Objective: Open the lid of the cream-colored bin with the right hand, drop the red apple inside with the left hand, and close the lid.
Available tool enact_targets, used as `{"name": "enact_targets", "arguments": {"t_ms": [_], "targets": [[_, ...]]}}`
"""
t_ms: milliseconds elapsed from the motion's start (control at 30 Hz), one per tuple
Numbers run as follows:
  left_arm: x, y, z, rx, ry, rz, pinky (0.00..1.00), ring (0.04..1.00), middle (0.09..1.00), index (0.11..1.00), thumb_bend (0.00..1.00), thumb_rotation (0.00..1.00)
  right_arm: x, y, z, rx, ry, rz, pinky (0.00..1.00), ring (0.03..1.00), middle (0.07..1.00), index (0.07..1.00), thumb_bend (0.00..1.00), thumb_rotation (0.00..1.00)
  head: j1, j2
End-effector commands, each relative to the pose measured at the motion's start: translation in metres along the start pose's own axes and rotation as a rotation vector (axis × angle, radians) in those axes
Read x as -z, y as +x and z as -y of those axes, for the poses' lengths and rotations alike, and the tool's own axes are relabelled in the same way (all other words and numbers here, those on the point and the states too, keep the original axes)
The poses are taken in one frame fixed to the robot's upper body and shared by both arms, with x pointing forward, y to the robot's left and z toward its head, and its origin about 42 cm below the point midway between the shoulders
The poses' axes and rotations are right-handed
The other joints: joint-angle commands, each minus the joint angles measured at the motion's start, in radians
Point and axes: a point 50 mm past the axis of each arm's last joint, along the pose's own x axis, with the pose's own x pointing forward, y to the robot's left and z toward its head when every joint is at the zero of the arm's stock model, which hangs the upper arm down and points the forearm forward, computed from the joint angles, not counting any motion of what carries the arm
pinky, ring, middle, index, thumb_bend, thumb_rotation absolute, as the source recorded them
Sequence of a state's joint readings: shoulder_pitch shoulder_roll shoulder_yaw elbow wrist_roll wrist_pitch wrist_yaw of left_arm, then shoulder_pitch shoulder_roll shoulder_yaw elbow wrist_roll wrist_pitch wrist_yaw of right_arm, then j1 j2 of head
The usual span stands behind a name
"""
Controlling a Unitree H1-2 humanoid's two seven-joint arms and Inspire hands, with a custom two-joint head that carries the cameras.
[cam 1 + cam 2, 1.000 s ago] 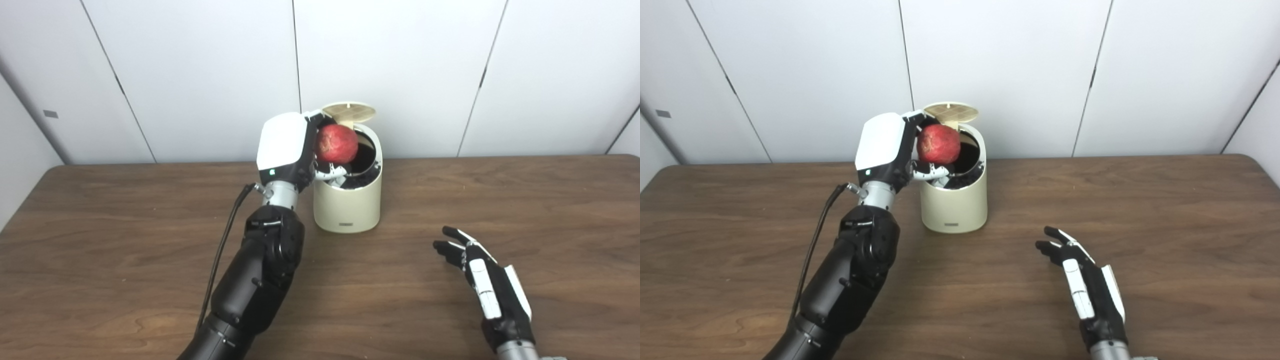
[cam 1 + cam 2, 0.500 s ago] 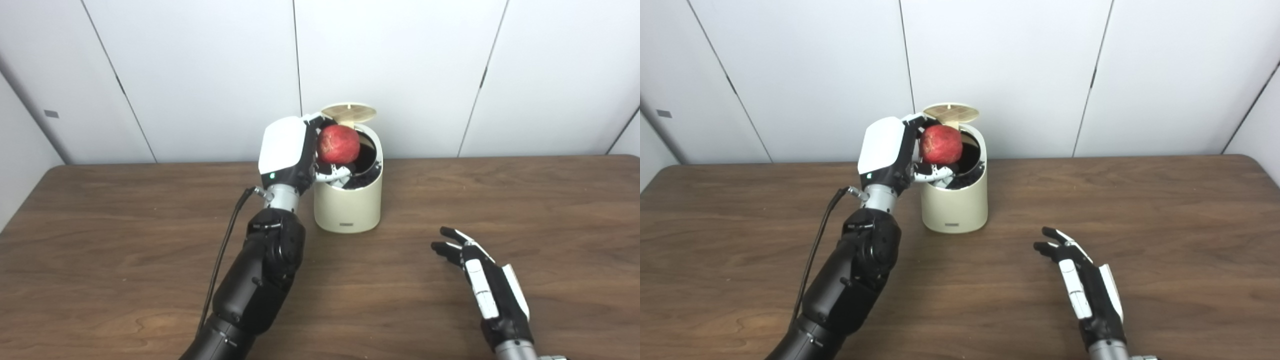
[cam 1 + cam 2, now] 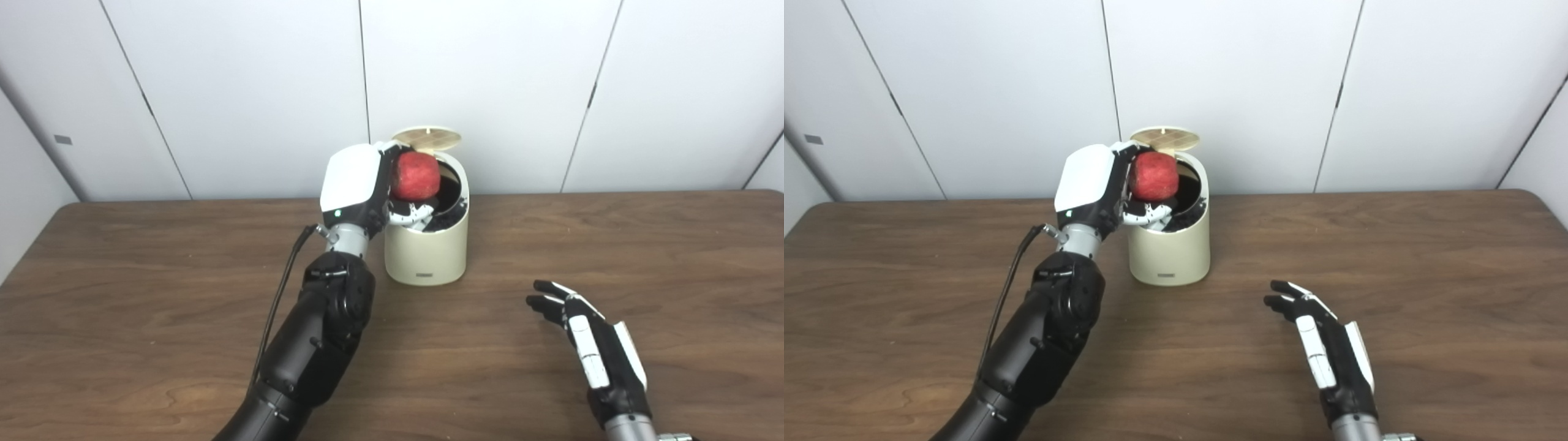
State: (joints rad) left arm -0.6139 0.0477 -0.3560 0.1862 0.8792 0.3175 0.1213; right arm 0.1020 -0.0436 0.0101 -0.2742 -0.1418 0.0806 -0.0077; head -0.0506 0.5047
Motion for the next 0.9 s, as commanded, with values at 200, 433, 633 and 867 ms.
{"name": "enact_targets", "arguments": {"t_ms": [200, 433, 633, 867], "targets": [[-0.003, 0.0059, -0.0069, -0.002, 0.0, 0.033, 0.64, 0.744, 0.773, 0.712, 0.91, 0.39, -0.0144, 0.0055, -0.0018, 0.005, -0.001, 0.076, 0.8, 0.761, 0.715, 0.752, 0.44, 1.0, -0.002, 0.002], [-0.0013, 0.0047, -0.0056, -0.002, 0.015, 0.038, 0.62, 0.734, 0.767, 0.703, 0.79, 0.45, -0.0133, 0.0056, -0.0006, 0.007, -0.005, 0.078, 0.81, 0.761, 0.712, 0.75, 0.45, 1.0, -0.001, 0.003], [-0.0007, 0.0036, -0.0058, 0.002, 0.019, 0.039, 0.63, 0.731, 0.764, 0.702, 0.75, 0.48, -0.0144, 0.0057, -0.0011, 0.008, 0.004, 0.077, 0.8, 0.76, 0.709, 0.748, 0.45, 1.0, -0.001, 0.003], [-0.0002, 0.0031, -0.0047, 0.002, 0.014, 0.039, 0.62, 0.728, 0.757, 0.698, 0.69, 0.48, -0.0132, 0.005, -0.0006, 0.007, -0.009, 0.071, 0.83, 0.771, 0.717, 0.756, 0.45, 1.0, -0.002, -0.001]]}}
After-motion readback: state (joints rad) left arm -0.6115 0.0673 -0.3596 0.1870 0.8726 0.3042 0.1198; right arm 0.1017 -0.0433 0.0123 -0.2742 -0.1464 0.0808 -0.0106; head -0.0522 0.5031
